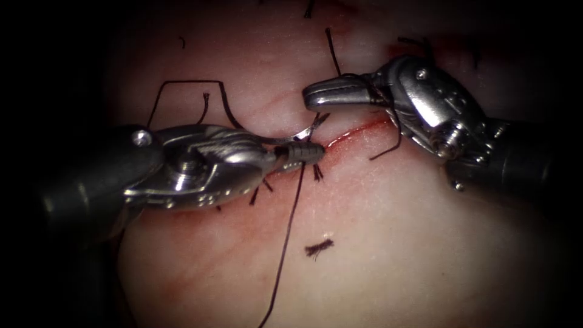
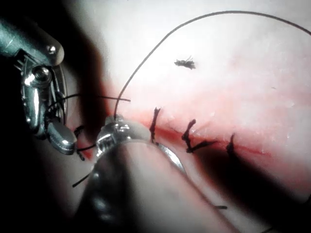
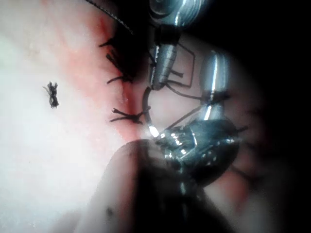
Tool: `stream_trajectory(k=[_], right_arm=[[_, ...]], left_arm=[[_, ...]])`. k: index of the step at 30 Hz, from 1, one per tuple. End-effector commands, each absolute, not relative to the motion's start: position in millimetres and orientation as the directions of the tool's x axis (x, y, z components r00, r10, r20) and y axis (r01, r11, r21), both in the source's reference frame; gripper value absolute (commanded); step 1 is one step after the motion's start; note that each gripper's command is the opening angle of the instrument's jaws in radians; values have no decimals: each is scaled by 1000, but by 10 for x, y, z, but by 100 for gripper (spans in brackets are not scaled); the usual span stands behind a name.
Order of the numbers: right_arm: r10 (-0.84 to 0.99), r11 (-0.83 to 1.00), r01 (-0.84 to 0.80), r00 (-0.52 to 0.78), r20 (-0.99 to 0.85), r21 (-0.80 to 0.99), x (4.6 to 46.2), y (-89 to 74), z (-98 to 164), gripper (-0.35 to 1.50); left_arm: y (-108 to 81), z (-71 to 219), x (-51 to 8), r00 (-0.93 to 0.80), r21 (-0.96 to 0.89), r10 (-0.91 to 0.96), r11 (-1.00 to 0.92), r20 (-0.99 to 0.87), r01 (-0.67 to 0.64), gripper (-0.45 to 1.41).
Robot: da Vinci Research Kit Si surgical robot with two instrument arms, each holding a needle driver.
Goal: Wound Closure
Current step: Loop the suture twice around the right needle driver, counter-clockwise.
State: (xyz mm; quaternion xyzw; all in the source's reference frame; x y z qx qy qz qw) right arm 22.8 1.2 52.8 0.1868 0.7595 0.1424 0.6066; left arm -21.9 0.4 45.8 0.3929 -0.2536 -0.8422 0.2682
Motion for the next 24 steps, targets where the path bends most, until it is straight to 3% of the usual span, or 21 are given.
stream_trajectory(k=[1,2,4,7,14,17,24], right_arm=[[460,888,74,-192,-867,455,243,16,531,72],[464,885,59,-184,-867,461,245,16,532,91],[459,887,27,-150,-876,461,248,16,532,109],[452,891,-7,-90,-887,455,248,16,536,113],[420,907,-47,104,-902,417,246,-1,556,98],[403,910,25,175,-898,414,242,-10,562,79],[375,890,185,220,-901,416,230,-25,566,72]], left_arm=[[9,460,-229,-543,640,-653,-726,-528,251,-35],[8,459,-232,-539,640,-654,-726,-531,251,-35],[6,458,-238,-536,638,-655,-727,-533,254,-35],[2,455,-249,-529,637,-658,-727,-536,258,-35],[-2,442,-265,-511,628,-662,-730,-549,271,-35],[2,435,-264,-499,623,-661,-733,-560,272,-35],[17,422,-253,-478,618,-664,-736,-575,278,-35]])
